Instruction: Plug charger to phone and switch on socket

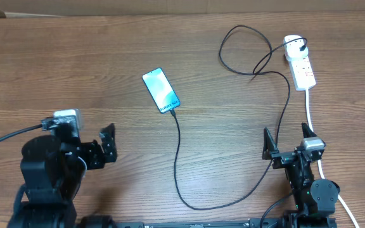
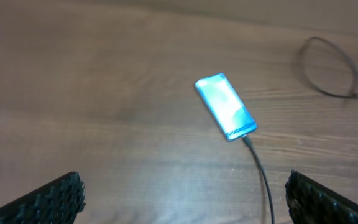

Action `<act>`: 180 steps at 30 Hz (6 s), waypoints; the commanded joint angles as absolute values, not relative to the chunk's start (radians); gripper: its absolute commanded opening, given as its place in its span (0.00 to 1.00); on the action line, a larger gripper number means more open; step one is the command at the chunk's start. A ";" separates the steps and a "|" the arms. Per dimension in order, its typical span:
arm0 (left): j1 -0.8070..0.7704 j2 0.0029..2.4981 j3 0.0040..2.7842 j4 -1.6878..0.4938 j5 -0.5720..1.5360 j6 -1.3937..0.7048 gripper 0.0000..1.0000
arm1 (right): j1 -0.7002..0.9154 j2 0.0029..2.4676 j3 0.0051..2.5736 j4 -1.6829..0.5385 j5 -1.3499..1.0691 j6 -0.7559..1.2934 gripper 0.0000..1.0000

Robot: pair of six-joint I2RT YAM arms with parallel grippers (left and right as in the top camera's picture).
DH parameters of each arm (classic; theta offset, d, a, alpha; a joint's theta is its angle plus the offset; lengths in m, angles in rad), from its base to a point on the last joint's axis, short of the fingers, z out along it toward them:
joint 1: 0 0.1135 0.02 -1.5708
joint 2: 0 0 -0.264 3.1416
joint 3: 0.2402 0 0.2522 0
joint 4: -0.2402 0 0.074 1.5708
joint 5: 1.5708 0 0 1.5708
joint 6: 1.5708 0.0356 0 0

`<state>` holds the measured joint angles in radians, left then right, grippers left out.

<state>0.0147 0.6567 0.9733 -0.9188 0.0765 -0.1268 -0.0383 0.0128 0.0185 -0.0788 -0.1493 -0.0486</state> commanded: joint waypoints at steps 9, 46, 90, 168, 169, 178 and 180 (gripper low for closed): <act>0.013 0.454 0.766 -0.793 0.219 0.081 1.00 | -0.033 0.003 0.009 -0.073 -0.143 -0.050 1.00; 0.014 0.216 0.519 -0.626 0.146 -0.094 0.99 | -0.033 0.003 0.009 -0.073 -0.143 -0.050 1.00; 0.014 0.003 0.192 -0.364 0.033 -0.219 0.99 | -0.033 0.003 0.009 -0.073 -0.143 -0.049 1.00; 0.026 0.003 0.005 -0.078 -0.056 -0.052 0.99 | -0.033 0.003 0.009 -0.073 -0.143 -0.050 1.00; 0.025 0.003 0.005 -0.078 -0.056 -0.052 1.00 | -0.033 0.003 0.009 -0.073 -0.143 -0.050 1.00; 0.026 0.003 0.005 -0.078 -0.054 -0.029 1.00 | -0.033 0.003 0.009 -0.073 -0.143 -0.049 1.00; 0.025 0.003 0.005 -0.078 -0.053 -0.029 1.00 | -0.033 0.003 0.009 -0.073 -0.143 -0.050 1.00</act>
<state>0.0391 0.0151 0.0086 -0.0757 -0.0639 -0.0296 -0.0383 0.0128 0.0185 -0.0788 -0.1493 -0.0486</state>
